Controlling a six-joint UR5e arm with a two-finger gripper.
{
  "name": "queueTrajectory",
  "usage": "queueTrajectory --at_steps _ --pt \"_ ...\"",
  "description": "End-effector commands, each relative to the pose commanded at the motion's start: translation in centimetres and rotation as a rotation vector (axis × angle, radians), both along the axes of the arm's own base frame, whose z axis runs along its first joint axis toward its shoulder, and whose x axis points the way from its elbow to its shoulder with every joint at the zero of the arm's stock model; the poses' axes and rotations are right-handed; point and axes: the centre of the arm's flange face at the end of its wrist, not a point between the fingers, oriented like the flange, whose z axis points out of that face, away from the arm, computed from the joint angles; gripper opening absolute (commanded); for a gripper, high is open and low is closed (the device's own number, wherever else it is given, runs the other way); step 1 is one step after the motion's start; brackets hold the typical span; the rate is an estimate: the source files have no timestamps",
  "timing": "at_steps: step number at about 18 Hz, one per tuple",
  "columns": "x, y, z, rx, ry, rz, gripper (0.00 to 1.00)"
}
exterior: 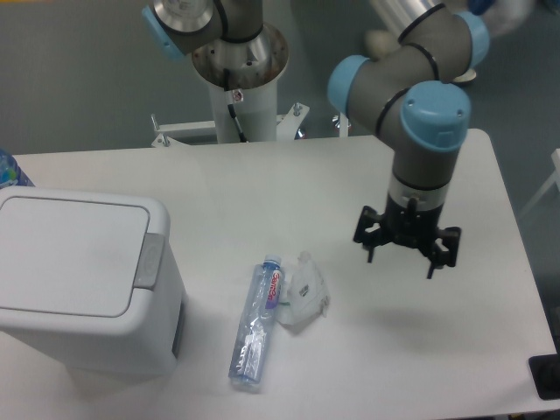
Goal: Open the trash can
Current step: 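Move the open gripper over the table toward the white trash can lid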
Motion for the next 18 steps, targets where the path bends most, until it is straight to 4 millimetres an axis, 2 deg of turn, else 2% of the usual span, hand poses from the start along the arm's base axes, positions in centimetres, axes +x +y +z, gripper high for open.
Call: queueTrajectory --at_steps 6,9,14,18 --pt "2.3 2.8 1.5 0.14 -0.127 0.128 1.0" --pt "3.4 2.9 3.7 0.214 -0.173 0.162 1.0" --pt "7.1 4.8 7.3 0.285 -0.226 0.225 1.0" --pt "10.5 6.2 9.2 0.304 -0.241 0.219 1.0"
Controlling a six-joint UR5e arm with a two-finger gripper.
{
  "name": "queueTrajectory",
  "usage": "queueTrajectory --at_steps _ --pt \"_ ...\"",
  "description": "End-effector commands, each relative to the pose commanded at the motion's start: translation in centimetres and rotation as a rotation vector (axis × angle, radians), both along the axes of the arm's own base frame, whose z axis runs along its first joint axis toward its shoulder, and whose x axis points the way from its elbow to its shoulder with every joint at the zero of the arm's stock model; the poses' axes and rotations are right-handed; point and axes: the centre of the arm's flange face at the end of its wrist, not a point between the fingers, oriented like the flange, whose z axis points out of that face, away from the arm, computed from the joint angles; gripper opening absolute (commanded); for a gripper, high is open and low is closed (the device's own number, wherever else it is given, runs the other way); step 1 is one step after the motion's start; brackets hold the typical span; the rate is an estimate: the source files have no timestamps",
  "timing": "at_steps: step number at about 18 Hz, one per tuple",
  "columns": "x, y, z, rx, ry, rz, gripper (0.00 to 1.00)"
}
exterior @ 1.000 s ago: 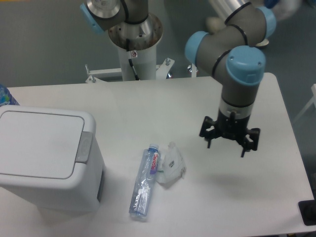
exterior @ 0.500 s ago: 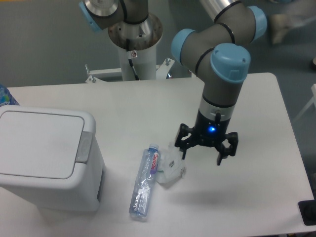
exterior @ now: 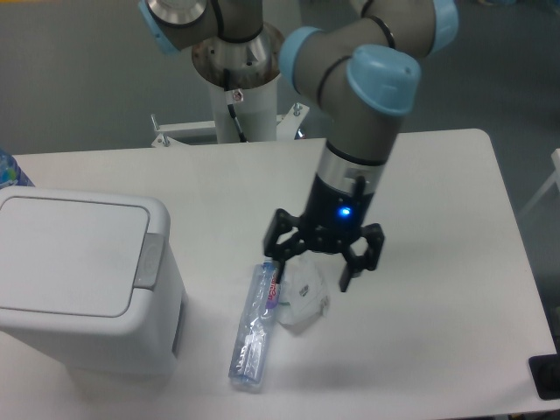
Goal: Open the trash can
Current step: 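Move the open gripper over the table toward the white trash can lid, then lower the gripper finger onto the lid's edge beside the hinge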
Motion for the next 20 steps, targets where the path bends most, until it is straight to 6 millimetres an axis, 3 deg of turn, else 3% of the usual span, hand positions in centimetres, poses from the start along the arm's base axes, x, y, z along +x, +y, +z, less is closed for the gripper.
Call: queueTrajectory --at_steps 6,20 --pt "4.6 2.4 0.9 0.004 -0.024 -0.022 1.0" --pt "8.7 4.1 1.6 0.011 -0.028 -0.068 1.0"
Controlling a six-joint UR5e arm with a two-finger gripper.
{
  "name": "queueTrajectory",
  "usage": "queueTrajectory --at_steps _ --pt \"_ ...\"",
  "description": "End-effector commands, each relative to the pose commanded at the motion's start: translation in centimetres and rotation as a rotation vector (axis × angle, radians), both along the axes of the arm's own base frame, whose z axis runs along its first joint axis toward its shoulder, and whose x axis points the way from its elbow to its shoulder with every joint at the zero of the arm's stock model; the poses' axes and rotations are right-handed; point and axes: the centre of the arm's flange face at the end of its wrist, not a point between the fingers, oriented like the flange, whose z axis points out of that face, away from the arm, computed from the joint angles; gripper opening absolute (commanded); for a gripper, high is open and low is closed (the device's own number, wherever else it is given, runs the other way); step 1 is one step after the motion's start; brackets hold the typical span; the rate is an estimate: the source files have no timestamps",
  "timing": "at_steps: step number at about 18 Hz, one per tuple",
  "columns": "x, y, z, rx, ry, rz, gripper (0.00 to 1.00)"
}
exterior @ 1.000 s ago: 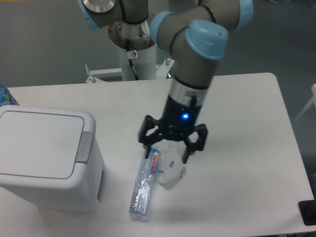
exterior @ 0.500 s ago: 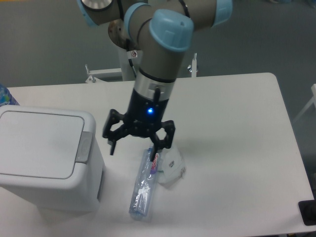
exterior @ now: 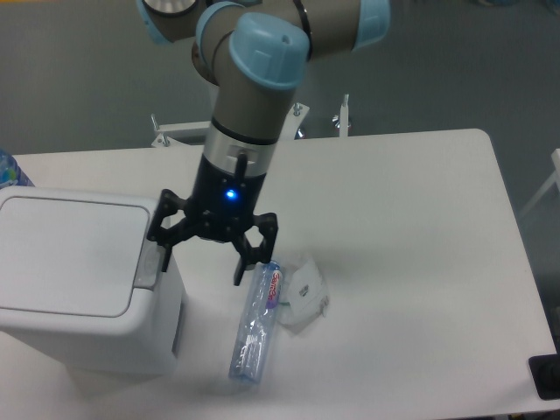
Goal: Open the trash can
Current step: 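Lower the gripper finger onto the lid's edge beside the hinge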
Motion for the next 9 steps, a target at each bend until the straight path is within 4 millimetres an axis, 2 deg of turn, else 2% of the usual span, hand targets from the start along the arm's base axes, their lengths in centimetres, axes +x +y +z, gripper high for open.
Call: queueTrajectory --at_steps 9 --pt "-0.17 0.13 -0.81 -0.002 0.006 -0.002 1.0"
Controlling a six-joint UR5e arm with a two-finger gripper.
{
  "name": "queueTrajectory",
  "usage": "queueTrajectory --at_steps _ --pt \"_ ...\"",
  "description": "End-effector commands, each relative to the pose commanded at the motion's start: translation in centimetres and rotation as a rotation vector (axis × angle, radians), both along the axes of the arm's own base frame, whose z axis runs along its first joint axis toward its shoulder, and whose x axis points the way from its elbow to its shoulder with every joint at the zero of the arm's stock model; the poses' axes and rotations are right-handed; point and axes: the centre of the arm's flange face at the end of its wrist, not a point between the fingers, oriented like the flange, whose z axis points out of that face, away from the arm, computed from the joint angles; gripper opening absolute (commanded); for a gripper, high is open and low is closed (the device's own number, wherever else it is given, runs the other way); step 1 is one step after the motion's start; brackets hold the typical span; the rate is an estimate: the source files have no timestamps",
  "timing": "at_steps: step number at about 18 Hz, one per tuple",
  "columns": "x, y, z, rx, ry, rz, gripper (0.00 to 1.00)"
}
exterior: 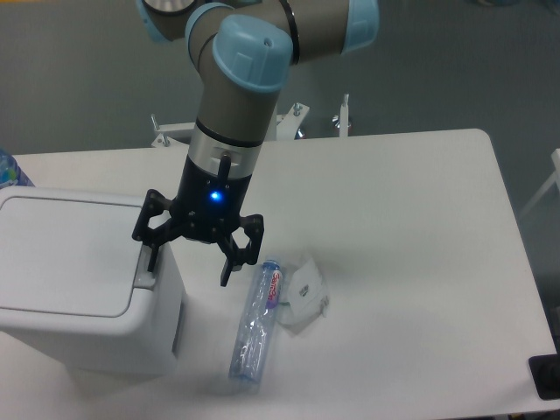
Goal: Open the trash can
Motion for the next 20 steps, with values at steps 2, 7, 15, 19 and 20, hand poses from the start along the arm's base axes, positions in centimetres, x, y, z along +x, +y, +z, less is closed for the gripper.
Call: queueTrajectory --at_steps 2,7,15,19,20 --pt "0.0 0.0 -0.1 -0.001 0.001 0.001 1.0" --pt "-0.2 0.1 -0.6 -0.012 0.002 0.004 1.0" --pt "-0.4 0.3 0.5 0.01 0.023 -0.001 1.0" --pt "-1.8 -0.2 1.4 0.02 0.053 0.02 1.0" --pt "-2.7 -0.6 1.3 0.012 0.065 0.032 1.0"
